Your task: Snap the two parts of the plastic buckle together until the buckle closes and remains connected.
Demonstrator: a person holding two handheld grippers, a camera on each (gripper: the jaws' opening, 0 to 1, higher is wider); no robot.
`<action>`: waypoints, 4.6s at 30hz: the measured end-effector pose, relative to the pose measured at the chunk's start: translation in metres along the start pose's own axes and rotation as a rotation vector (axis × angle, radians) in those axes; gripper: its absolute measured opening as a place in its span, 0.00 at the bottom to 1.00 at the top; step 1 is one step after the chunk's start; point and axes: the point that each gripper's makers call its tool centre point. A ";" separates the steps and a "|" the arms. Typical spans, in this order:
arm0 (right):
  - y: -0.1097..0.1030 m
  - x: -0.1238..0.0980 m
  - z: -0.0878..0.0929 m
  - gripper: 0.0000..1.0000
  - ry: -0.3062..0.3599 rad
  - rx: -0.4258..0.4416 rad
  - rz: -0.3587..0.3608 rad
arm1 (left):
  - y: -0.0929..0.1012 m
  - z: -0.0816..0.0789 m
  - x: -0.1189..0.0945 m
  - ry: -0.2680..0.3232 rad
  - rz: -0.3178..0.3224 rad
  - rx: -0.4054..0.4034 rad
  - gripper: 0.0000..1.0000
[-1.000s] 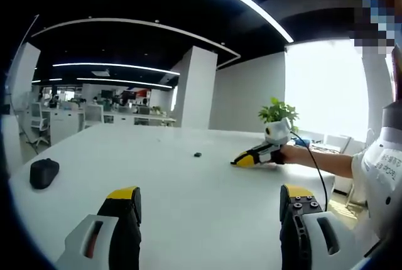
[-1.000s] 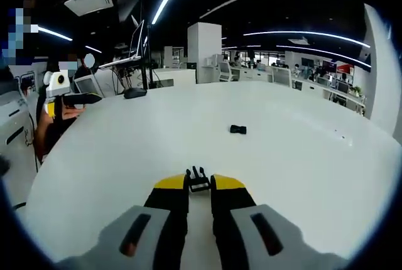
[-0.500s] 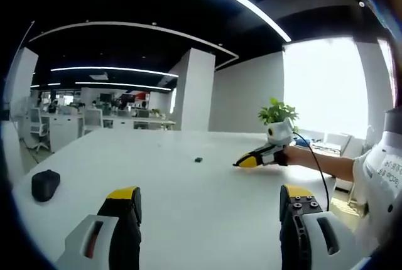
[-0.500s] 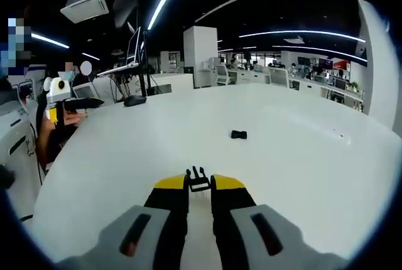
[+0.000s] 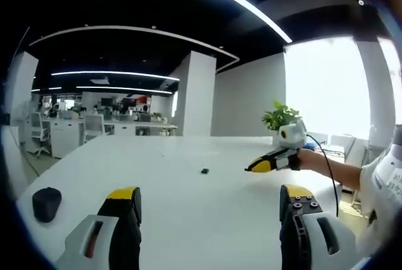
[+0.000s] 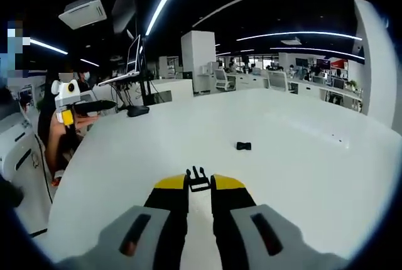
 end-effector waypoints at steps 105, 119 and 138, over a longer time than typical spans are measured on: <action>-0.001 -0.026 0.005 0.12 0.046 0.064 0.021 | -0.039 0.026 0.228 -0.226 0.069 0.195 0.88; -0.001 -0.027 0.003 0.12 0.031 0.033 0.026 | -0.032 0.036 0.246 -0.260 0.090 0.186 0.88; -0.008 -0.028 -0.004 0.12 0.060 0.023 0.025 | -0.024 0.049 0.264 -0.322 0.086 0.191 0.81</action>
Point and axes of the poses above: the point that each gripper's makers call its tool centre point, and the gripper's own axes: x roughly forward along the fingers, y roughly to its right, z roughly out of its underside, and after that the axes turned 1 degree about -z, right-handed
